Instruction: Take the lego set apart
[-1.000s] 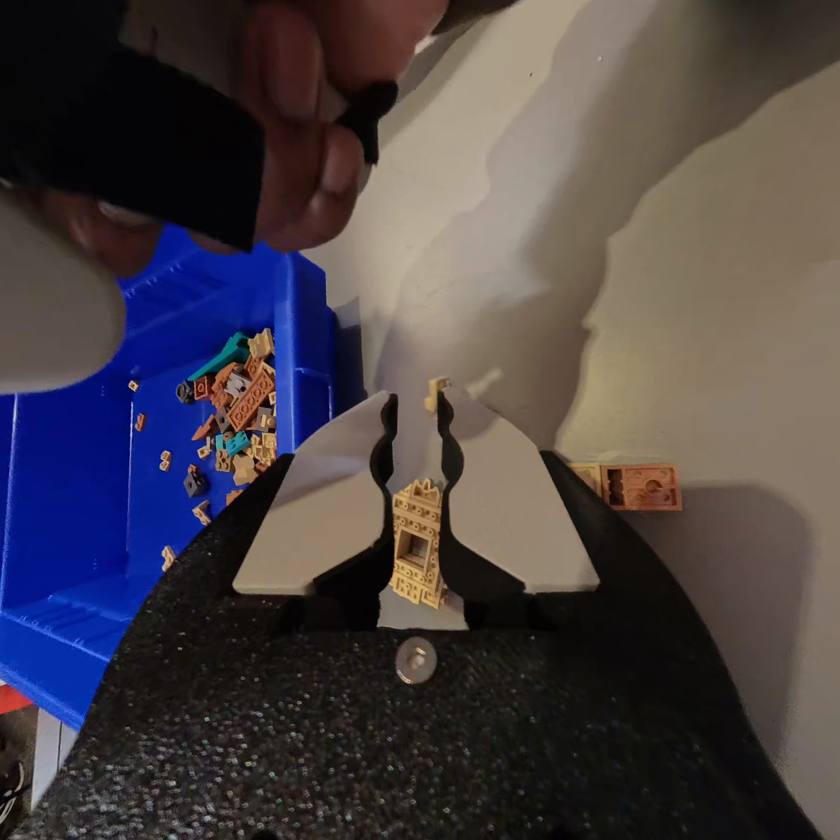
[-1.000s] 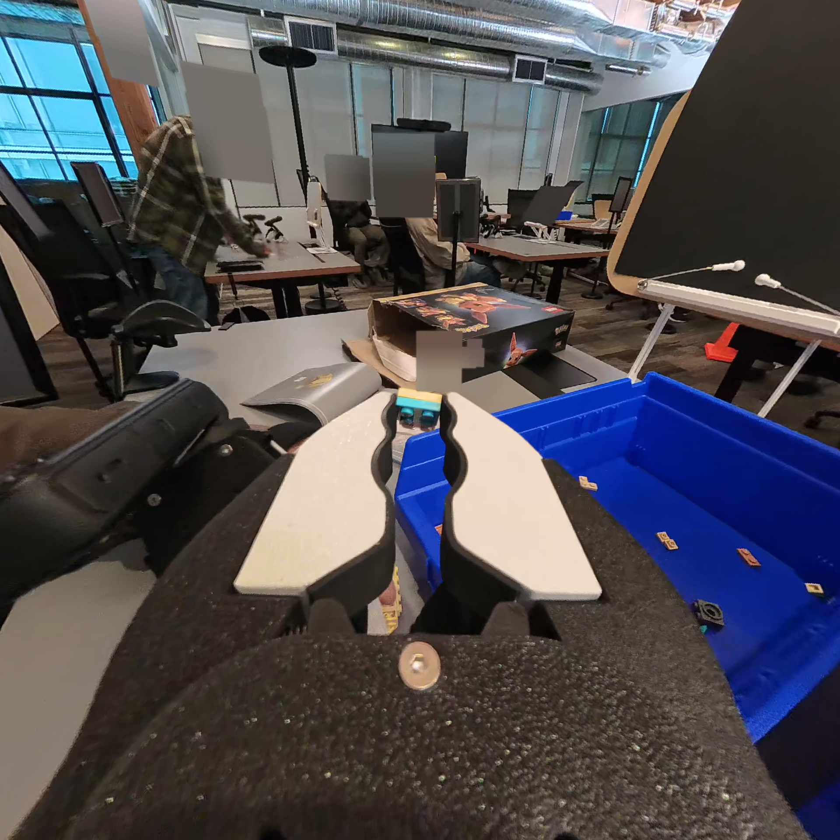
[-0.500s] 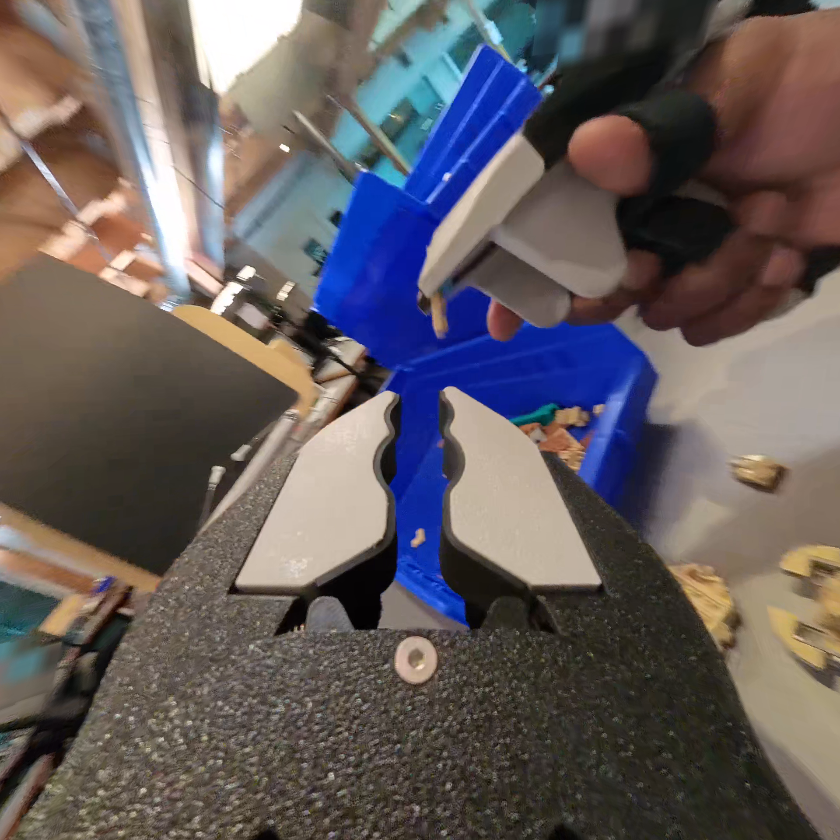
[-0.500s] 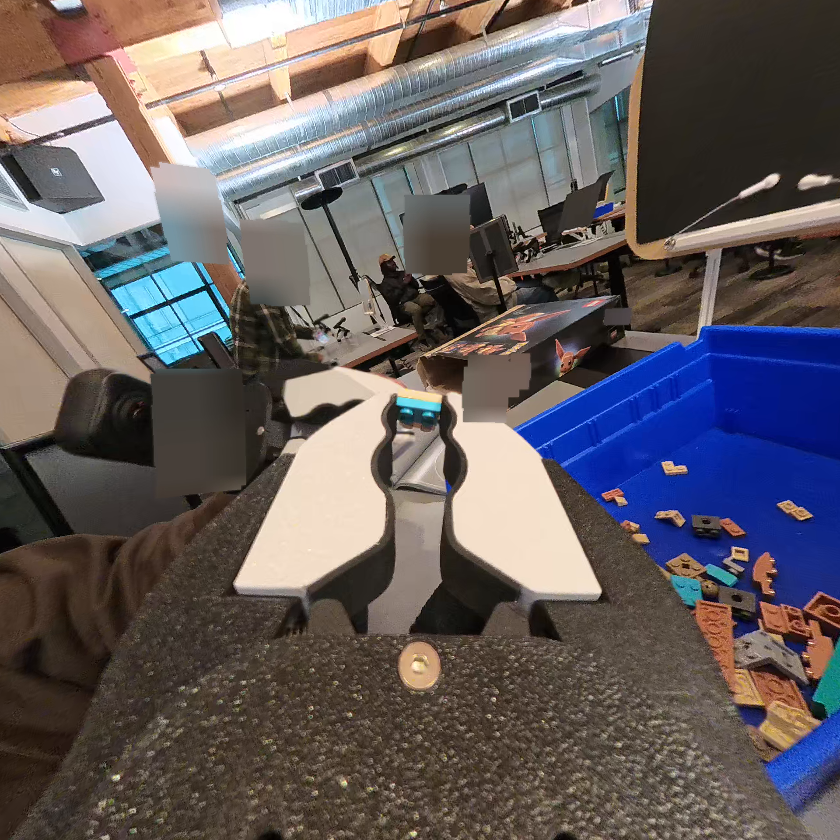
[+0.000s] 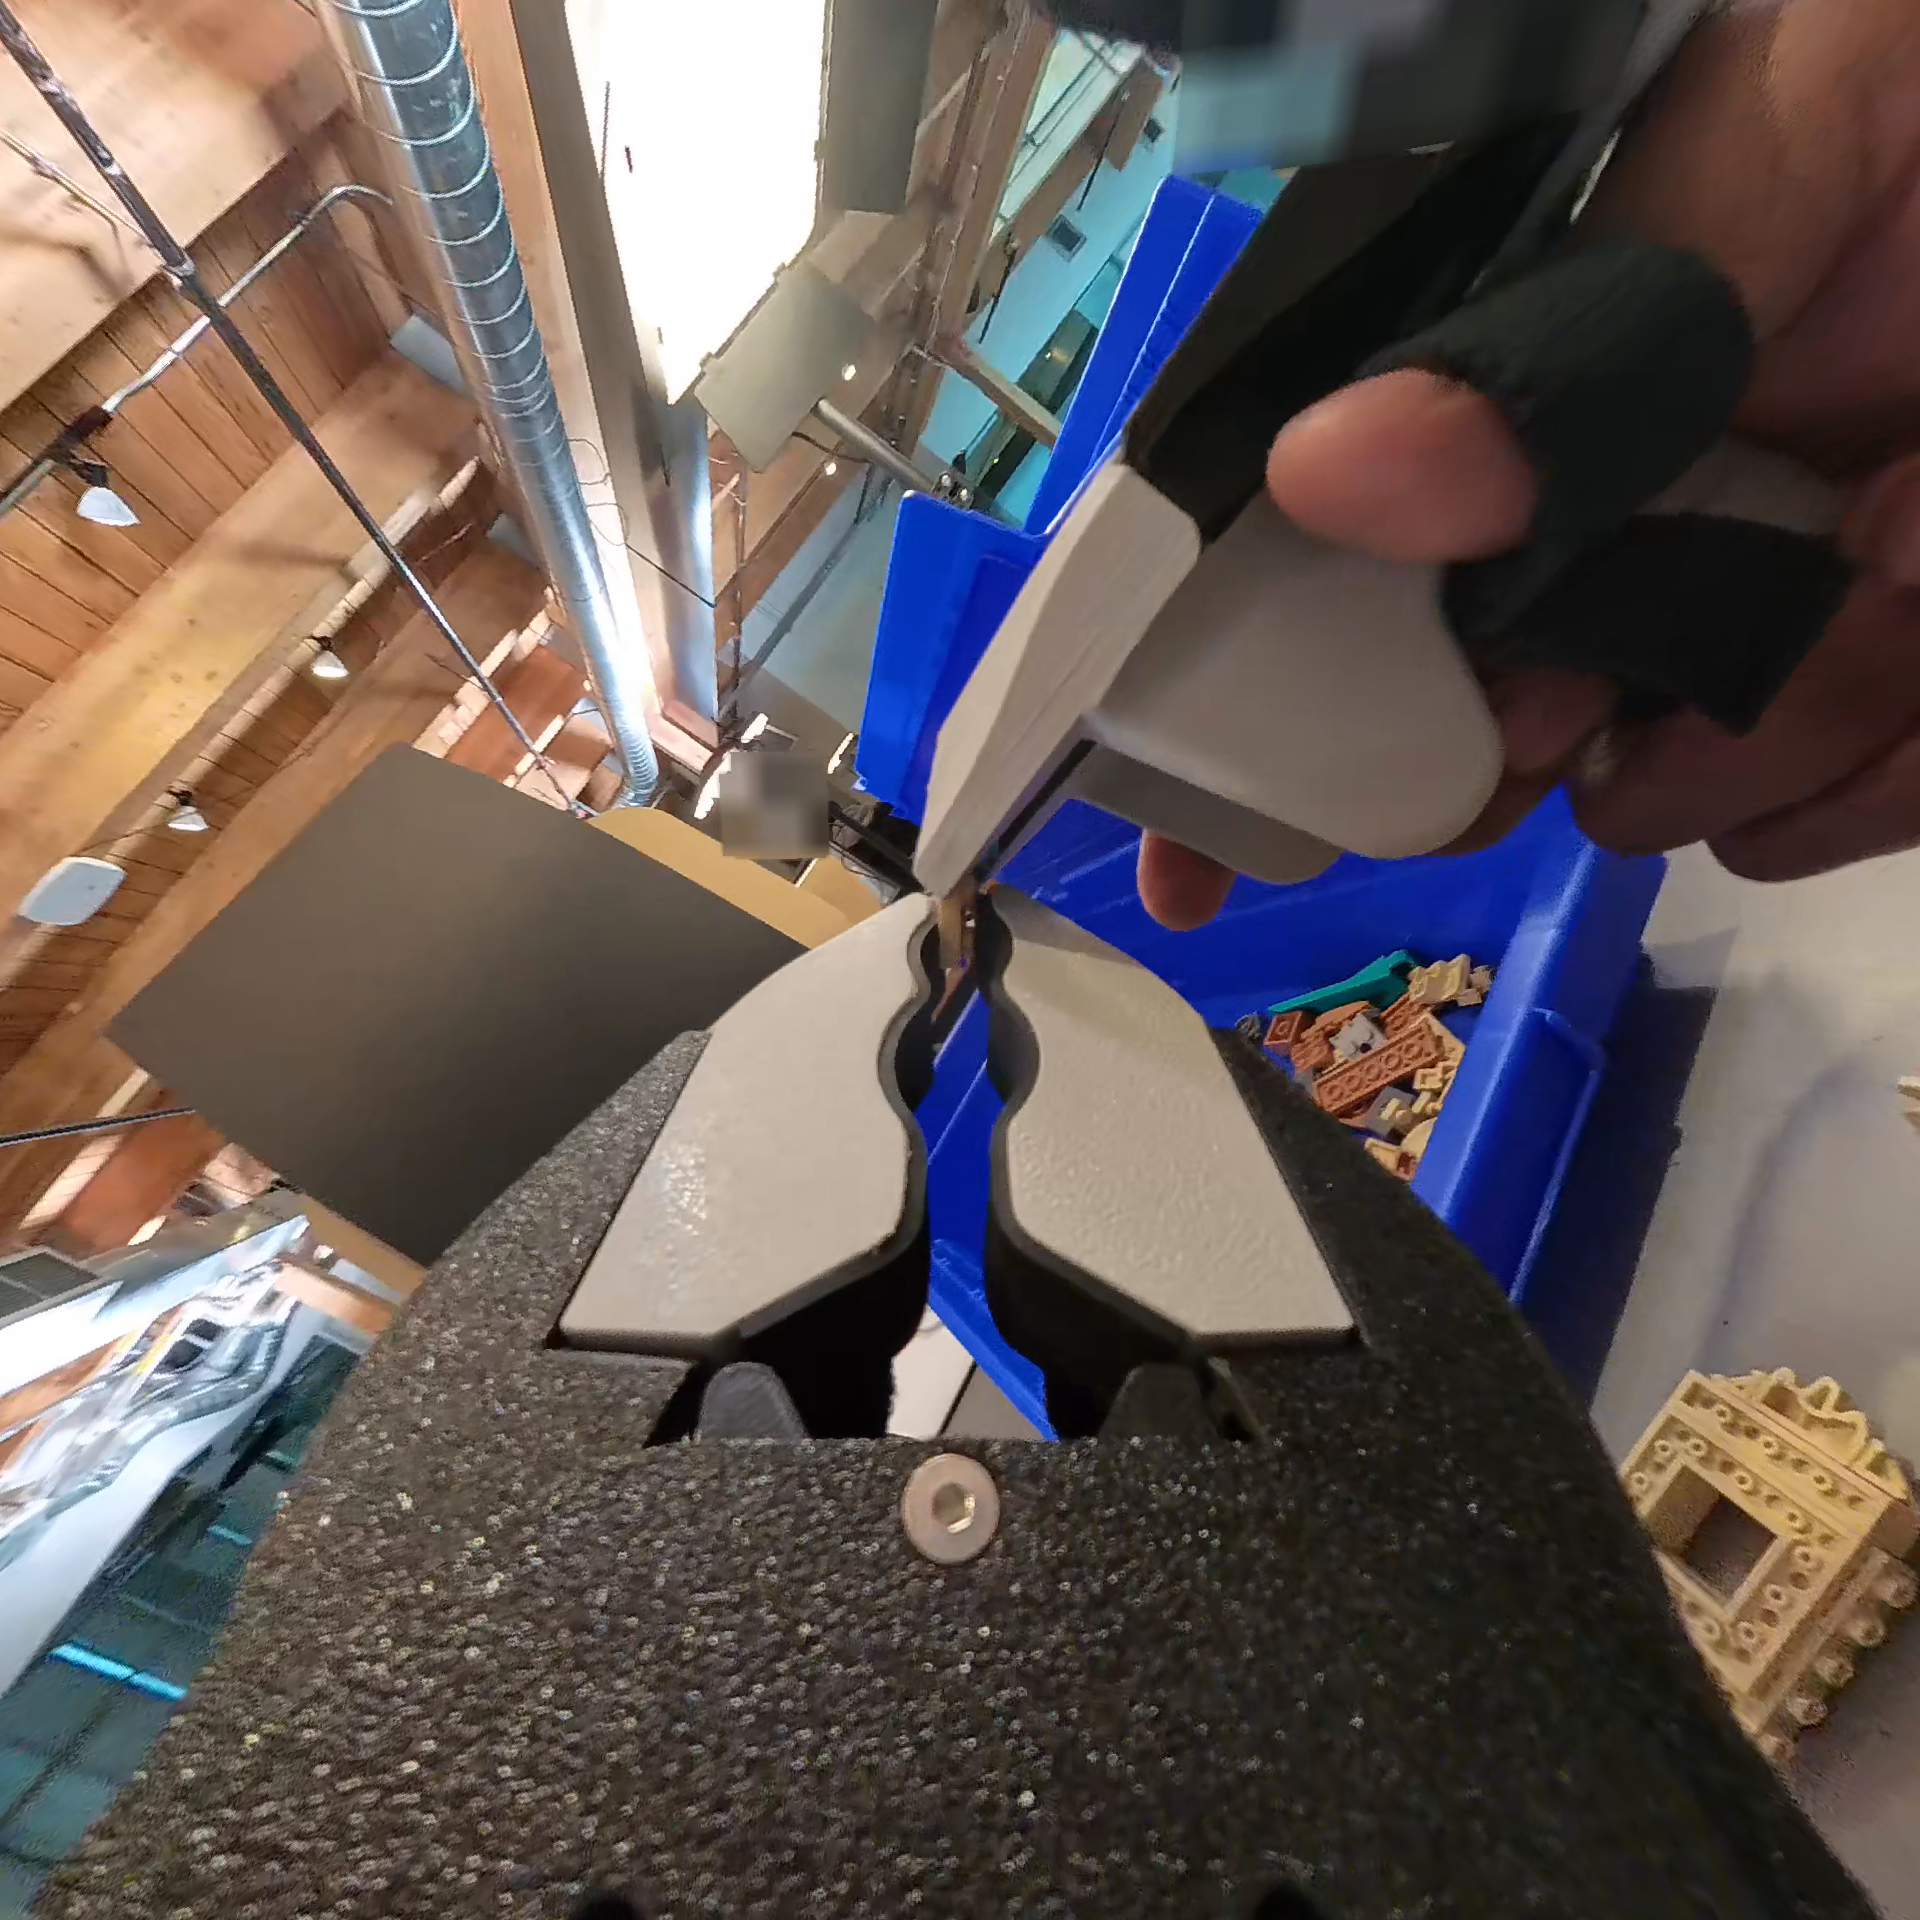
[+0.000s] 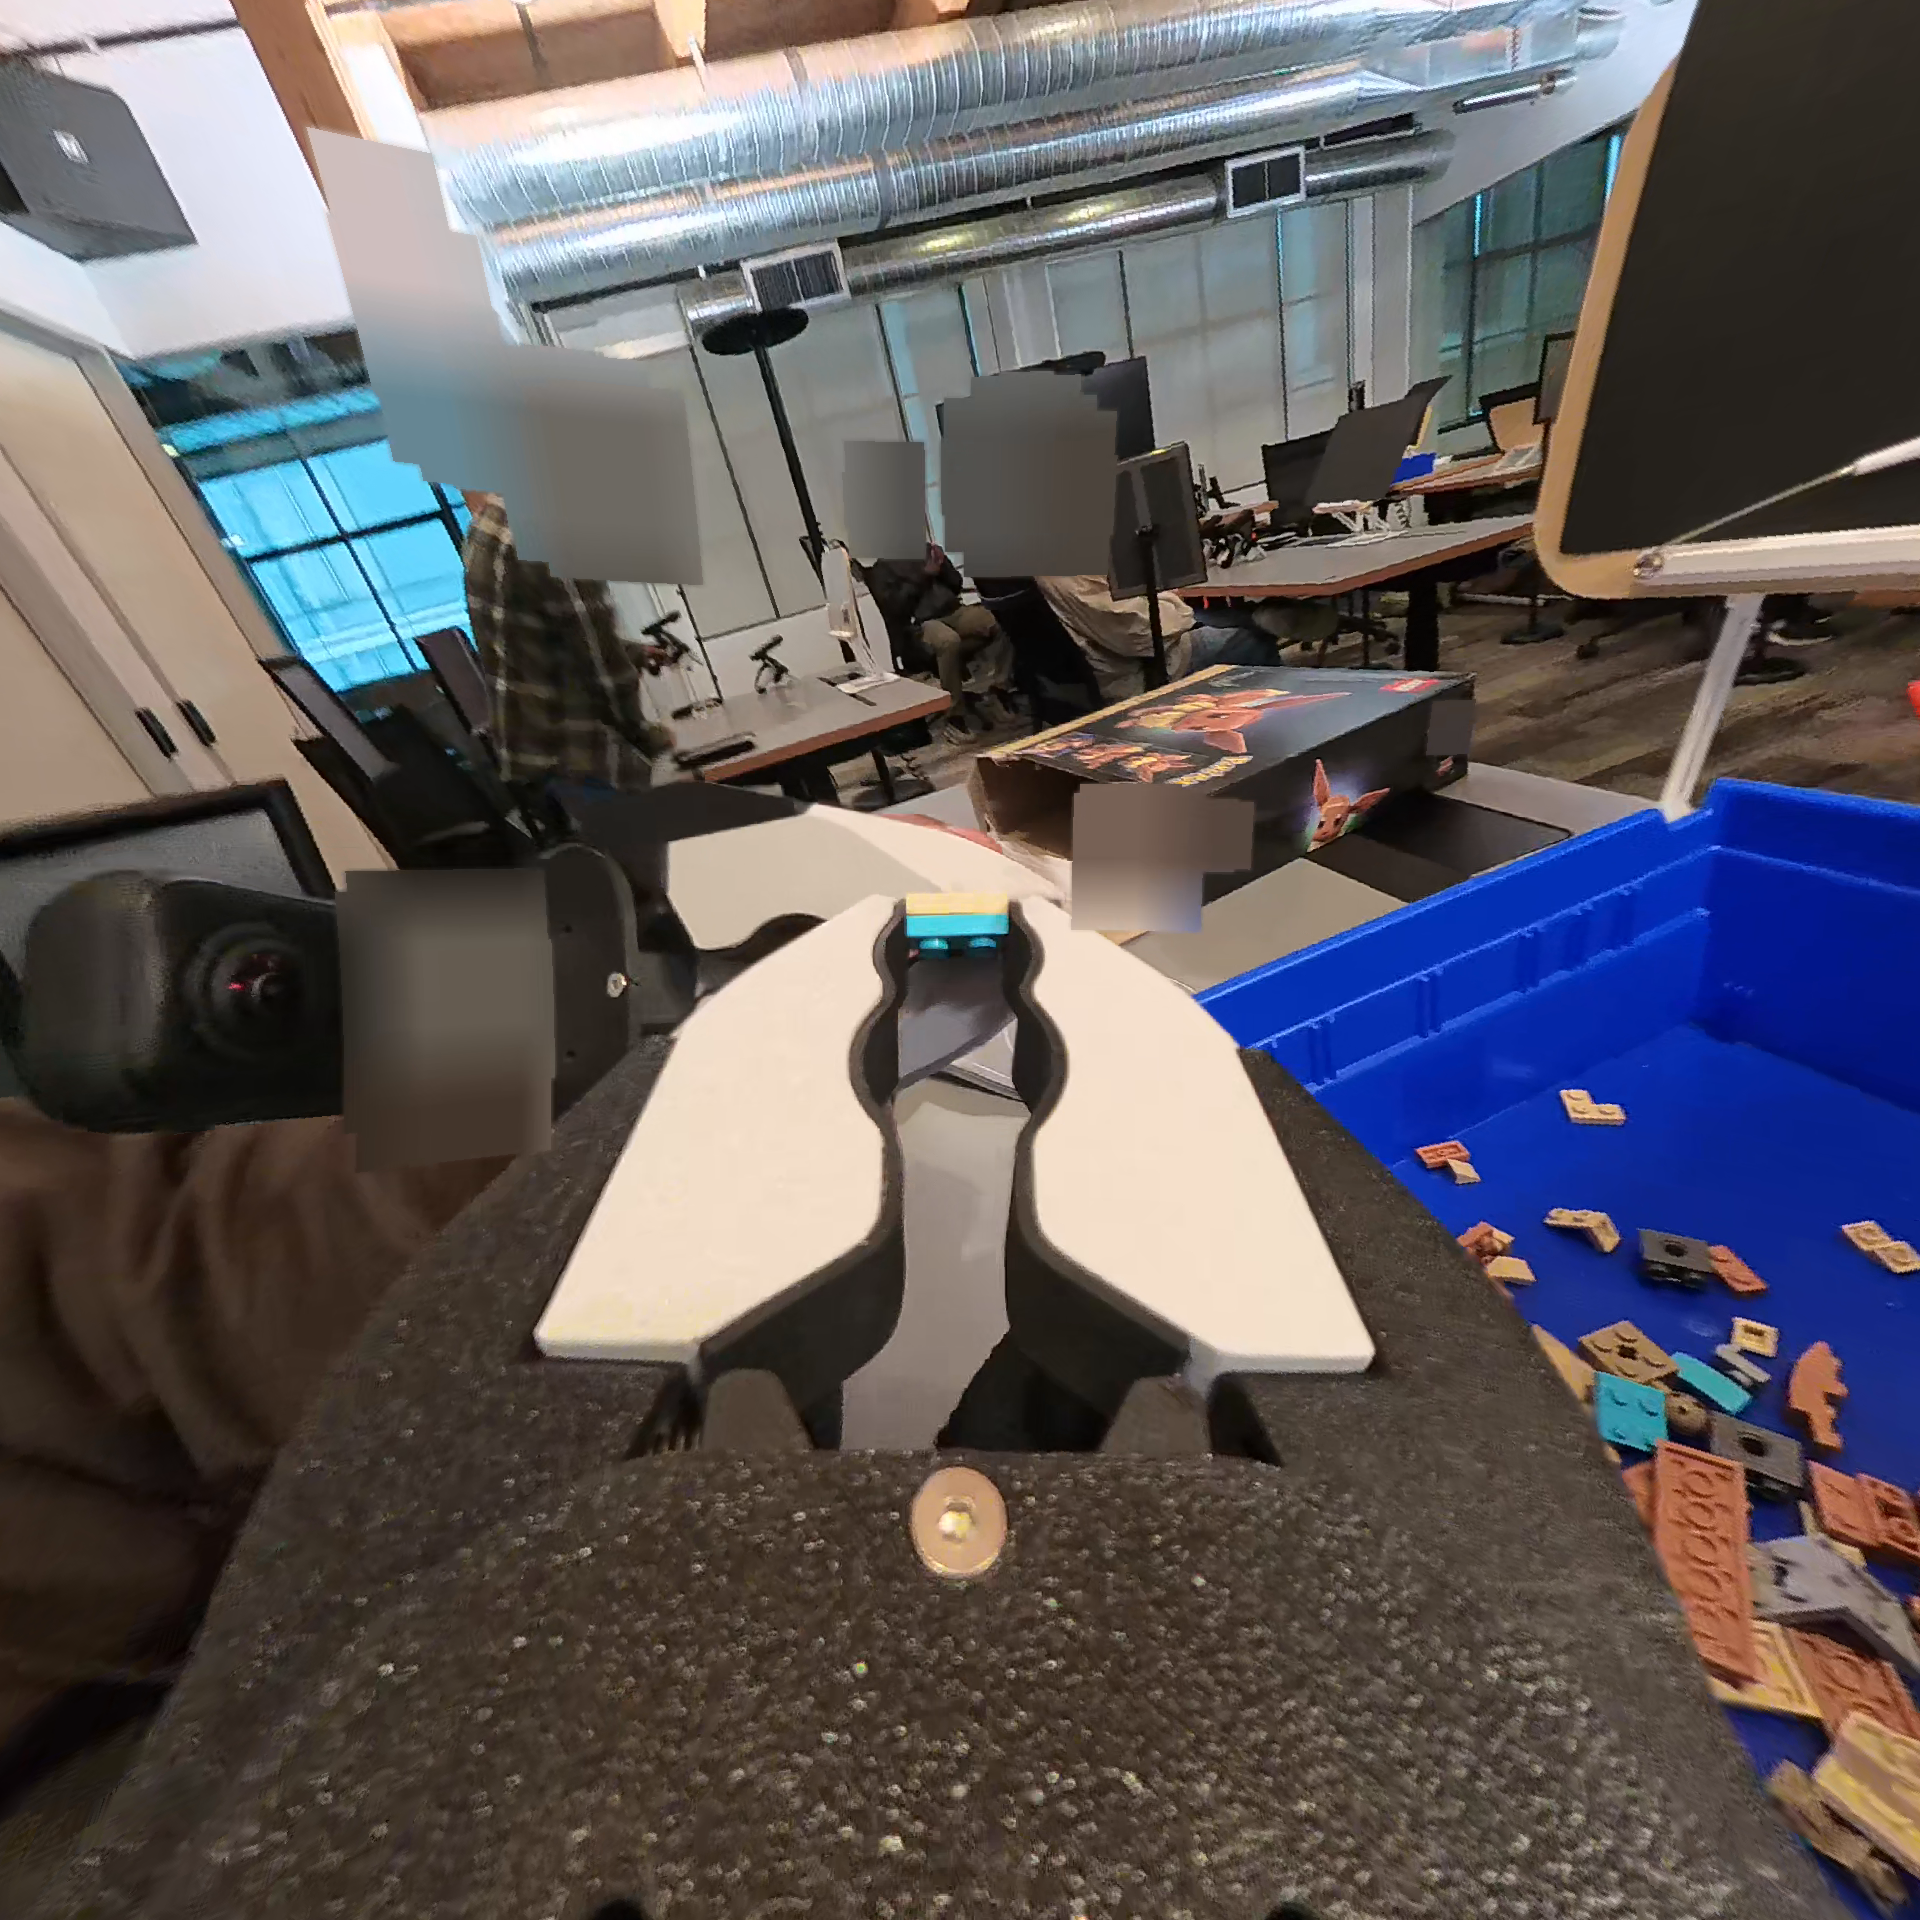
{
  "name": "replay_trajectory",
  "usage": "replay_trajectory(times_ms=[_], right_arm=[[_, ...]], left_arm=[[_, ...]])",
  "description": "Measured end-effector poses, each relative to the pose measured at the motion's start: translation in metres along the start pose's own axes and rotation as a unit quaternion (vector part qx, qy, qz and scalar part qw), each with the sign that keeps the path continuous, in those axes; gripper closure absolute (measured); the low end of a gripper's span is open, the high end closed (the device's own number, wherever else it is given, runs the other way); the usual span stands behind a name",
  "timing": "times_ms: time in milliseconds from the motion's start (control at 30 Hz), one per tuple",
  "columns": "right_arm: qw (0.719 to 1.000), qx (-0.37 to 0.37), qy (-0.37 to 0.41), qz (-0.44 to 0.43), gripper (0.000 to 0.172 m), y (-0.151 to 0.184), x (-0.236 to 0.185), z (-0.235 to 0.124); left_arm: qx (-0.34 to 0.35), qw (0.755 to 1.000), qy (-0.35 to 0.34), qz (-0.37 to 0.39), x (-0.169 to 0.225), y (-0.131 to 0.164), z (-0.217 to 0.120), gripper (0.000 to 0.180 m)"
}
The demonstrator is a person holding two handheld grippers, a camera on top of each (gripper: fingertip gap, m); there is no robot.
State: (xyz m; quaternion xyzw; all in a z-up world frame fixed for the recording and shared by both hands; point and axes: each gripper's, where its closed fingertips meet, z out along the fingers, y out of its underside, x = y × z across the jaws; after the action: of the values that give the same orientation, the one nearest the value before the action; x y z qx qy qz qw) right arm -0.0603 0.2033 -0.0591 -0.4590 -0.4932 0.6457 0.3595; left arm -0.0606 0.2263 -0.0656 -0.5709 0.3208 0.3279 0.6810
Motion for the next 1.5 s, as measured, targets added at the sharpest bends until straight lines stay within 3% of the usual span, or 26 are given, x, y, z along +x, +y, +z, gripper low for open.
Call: replay_trajectory(times_ms=[233, 667, 833, 1167, 1367, 1500], right_arm=[[0.996, -0.022, 0.032, -0.076, 0.154, 0.003, 0.003, 0.0], [0.986, -0.002, 0.088, -0.138, 0.154, -0.001, 0.004, 0.004], [0.99, 0.015, 0.078, -0.115, 0.154, -0.006, 0.001, 0.003], [0.998, 0.045, 0.036, -0.014, 0.155, -0.012, 0.005, -0.002], [0.999, 0.045, -0.011, 0.015, 0.154, -0.013, -0.002, -0.003], [0.999, 0.023, -0.023, -0.01, 0.155, -0.012, -0.007, -0.004]], left_arm=[[-0.023, 0.997, -0.042, 0.056, -0.002, 0.004, 0.001, 0.176], [-0.031, 0.996, -0.081, 0.033, -0.007, 0.006, 0.002, 0.176], [-0.009, 0.997, -0.08, 0.012, -0.009, 0.001, 0.0, 0.175], [0.018, 0.993, -0.097, 0.059, -0.007, -0.009, -0.003, 0.171], [0.049, 0.997, -0.052, 0.021, -0.005, -0.017, -0.009, 0.176], [0.059, 0.998, -0.018, 0.008, -0.005, -0.019, -0.013, 0.176]])
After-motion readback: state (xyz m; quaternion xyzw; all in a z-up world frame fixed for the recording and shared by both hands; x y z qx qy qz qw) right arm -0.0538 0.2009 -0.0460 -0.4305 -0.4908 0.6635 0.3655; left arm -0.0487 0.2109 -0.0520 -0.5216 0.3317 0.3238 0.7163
